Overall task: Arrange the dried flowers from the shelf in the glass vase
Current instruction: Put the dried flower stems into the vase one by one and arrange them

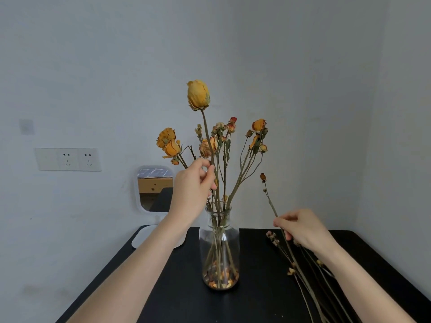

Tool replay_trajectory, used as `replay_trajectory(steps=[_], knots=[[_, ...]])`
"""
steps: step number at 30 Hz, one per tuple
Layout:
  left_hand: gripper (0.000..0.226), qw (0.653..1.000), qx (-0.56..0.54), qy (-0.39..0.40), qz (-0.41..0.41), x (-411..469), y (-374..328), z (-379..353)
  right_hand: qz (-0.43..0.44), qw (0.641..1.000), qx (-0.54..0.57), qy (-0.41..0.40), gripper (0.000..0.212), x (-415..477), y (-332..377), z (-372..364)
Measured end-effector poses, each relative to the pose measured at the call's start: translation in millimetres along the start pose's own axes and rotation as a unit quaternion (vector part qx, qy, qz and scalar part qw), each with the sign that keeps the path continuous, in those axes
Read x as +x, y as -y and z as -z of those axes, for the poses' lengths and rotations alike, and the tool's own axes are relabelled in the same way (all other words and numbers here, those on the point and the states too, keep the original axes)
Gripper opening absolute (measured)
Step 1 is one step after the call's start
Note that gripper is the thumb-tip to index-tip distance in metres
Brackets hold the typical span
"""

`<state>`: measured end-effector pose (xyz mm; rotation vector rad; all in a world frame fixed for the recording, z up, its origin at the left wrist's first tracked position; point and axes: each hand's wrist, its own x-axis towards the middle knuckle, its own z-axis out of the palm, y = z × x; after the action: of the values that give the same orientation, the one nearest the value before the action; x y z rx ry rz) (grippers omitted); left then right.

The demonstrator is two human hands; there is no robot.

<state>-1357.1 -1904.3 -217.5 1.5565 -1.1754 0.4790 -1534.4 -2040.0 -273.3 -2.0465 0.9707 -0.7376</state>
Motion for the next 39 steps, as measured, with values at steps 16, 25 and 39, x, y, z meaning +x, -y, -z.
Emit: replay_trajectory(steps=[16, 25, 39], knots=[[0.025, 0.994, 0.008, 0.031, 0.102, 44.6, 1.2, 9.0, -0.002, 1.0, -0.017, 0.005, 0.01, 9.9, -8.7, -2.8], [0.02, 0.997, -0.024, -0.003, 0.07, 43.4, -7.5, 11.6, 0.004, 1.0, -0.022, 0.01, 0.008, 10.7, -6.8, -13.3], [0.023, 0.981, 0.056, 0.133, 0.13, 14.1, 4.0, -11.5, 0.004, 1.0, -0.012, 0.011, 0.012, 11.4, -13.3, -15.8]])
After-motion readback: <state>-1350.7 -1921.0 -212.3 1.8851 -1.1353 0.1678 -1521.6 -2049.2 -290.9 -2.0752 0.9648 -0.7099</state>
